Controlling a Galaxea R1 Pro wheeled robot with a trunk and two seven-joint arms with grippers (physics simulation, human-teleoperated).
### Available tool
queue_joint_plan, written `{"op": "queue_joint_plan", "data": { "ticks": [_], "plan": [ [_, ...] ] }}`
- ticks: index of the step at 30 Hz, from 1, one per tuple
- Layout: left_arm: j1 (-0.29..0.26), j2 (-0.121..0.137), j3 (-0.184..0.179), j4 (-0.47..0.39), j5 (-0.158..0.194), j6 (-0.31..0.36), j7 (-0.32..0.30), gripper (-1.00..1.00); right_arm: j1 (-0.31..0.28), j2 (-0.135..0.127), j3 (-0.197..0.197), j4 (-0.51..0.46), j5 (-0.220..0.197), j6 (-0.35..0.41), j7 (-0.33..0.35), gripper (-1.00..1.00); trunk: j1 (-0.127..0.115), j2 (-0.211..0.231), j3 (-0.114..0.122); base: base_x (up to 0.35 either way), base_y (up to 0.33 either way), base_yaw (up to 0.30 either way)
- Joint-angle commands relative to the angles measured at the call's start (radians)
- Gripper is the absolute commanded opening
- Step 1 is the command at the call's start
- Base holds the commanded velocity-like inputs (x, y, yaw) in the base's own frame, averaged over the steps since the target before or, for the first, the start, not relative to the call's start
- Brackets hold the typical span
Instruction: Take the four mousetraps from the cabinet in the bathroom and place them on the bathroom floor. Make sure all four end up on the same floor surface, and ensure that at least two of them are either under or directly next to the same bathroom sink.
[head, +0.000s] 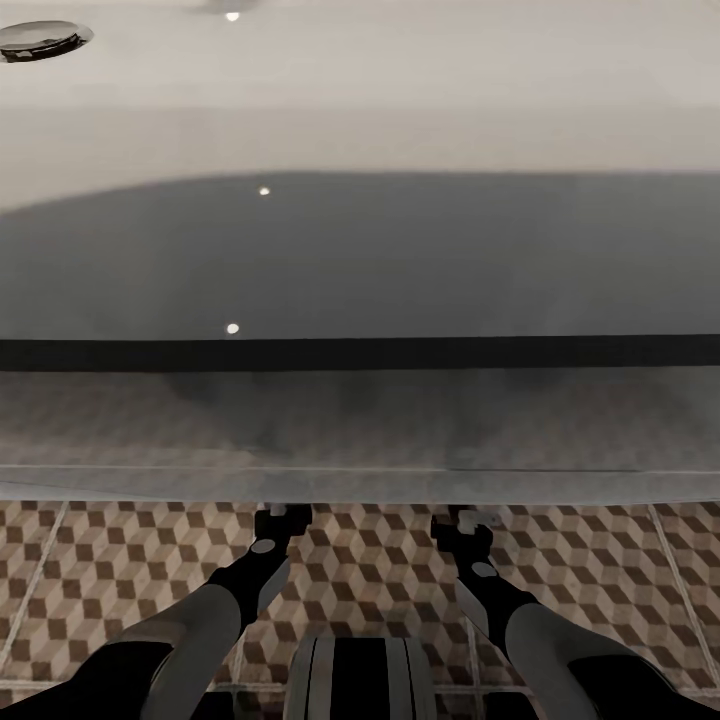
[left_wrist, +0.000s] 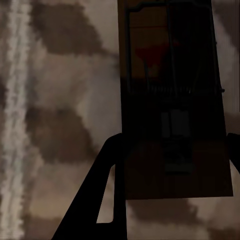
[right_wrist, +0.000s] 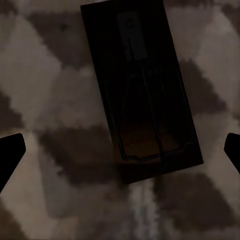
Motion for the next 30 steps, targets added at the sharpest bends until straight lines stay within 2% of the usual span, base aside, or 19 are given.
{"op": "queue_joint_plan", "data": {
  "ticks": [1, 13, 30],
  "plan": [
    [-0.001, 0.0, 0.002, 0.001, -0.013, -0.003, 0.007, -1.0, 0.0, 0.0, 0.006, 0.001, -0.008, -0.004, -0.003, 1.0, 0.0, 0.0, 0.0, 0.0, 0.0, 0.0],
    [0.0, -0.002, 0.004, 0.001, -0.085, -0.004, 0.008, -1.0, 0.0, 0.0, 0.004, 0.001, -0.011, -0.004, -0.003, 1.0, 0.0, 0.0, 0.0, 0.0, 0.0, 0.0],
    [0.0, -0.001, 0.003, 0.002, -0.093, -0.007, 0.008, -1.0, 0.0, 0.0, 0.003, 0.0, -0.013, -0.005, -0.003, 1.0, 0.0, 0.0, 0.0, 0.0, 0.0, 0.0]
  ]
}}
